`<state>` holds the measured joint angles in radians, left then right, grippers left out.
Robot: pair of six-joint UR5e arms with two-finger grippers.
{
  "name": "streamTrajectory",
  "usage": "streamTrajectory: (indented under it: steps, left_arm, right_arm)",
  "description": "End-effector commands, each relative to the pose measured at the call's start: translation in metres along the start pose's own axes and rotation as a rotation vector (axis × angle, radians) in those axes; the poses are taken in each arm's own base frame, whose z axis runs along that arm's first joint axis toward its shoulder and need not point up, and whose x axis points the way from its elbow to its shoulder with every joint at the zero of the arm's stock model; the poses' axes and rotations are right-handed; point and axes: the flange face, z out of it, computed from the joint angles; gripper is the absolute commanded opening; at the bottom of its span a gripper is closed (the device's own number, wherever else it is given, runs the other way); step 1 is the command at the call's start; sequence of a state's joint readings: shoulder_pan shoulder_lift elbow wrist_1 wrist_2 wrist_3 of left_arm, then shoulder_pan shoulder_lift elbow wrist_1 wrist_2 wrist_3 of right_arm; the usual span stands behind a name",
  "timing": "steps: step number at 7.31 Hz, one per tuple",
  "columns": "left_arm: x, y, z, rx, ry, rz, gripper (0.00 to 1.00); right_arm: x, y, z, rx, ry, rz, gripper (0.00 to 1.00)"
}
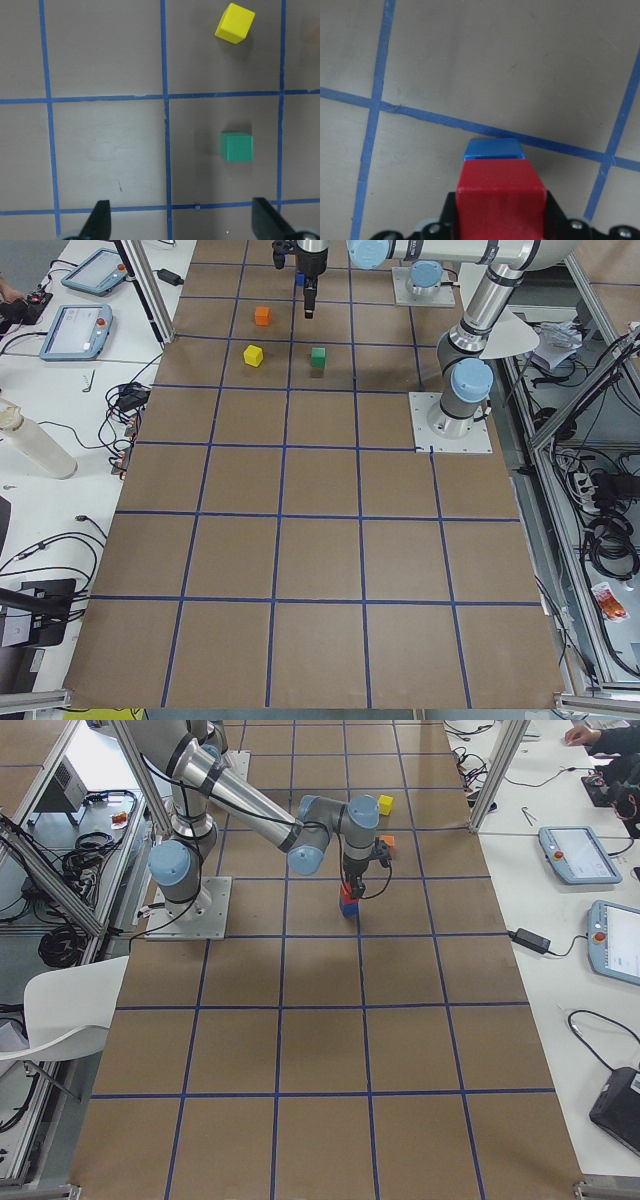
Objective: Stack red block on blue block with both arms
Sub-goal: 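Lower the red cube onto the blue cube and open the right gripper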
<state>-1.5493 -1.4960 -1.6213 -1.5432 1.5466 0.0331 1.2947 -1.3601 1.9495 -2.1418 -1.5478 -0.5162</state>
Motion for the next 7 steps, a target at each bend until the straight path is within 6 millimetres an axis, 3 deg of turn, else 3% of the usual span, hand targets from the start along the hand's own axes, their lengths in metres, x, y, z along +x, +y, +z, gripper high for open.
streamTrajectory:
  steps: [1, 3, 5, 6, 7]
  left_arm:
    - [0.000, 0.000, 0.000, 0.000, 0.000, 0.001, 1.00]
    - [0.000, -0.001, 0.001, 0.000, -0.001, -0.001, 1.00]
    - [0.000, -0.001, 0.001, 0.000, -0.001, 0.001, 1.00]
    - [0.000, -0.001, 0.001, 0.000, -0.001, 0.001, 1.00]
    - [0.000, -0.001, 0.001, 0.000, -0.001, 0.001, 1.00]
  right_arm:
    - [0.000, 0.000, 0.001, -0.001, -0.001, -0.002, 0.58]
    - [0.000, 0.000, 0.000, 0.000, 0.000, -0.002, 0.75]
    - [0.000, 0.000, 0.000, -0.001, -0.001, 0.005, 0.81]
    - [0.000, 0.000, -0.008, 0.008, 0.011, 0.010, 0.97]
    - [0.000, 0.001, -0.025, 0.019, 0.026, 0.011, 1.00]
